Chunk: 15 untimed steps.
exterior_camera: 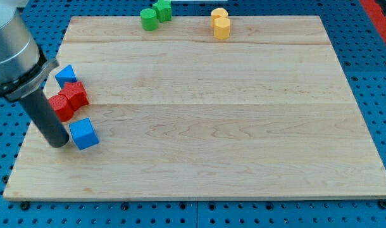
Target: Slide blue triangle towards top left
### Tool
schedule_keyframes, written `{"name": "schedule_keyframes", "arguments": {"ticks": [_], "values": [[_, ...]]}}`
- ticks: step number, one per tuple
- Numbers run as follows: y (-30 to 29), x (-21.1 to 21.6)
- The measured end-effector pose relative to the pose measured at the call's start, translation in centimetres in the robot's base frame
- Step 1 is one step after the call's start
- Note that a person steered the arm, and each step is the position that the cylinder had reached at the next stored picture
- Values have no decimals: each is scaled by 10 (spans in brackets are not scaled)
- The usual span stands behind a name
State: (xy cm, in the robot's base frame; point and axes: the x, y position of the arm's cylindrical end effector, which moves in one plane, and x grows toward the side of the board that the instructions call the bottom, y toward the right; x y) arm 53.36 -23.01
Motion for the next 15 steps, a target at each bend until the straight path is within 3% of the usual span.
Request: {"name": "schedule_keyframes", "arguments": {"ticks": [2,4,5,6,7,9,10,11,12,13,14,15], "values": [[73,-5],[86,-139],[106,-98],[170,-96],[170,-133],[30,-152],[-1,-148],[11,-159],[-22,-217],[-73,-227],[-74,-221],[-75,-166]]}}
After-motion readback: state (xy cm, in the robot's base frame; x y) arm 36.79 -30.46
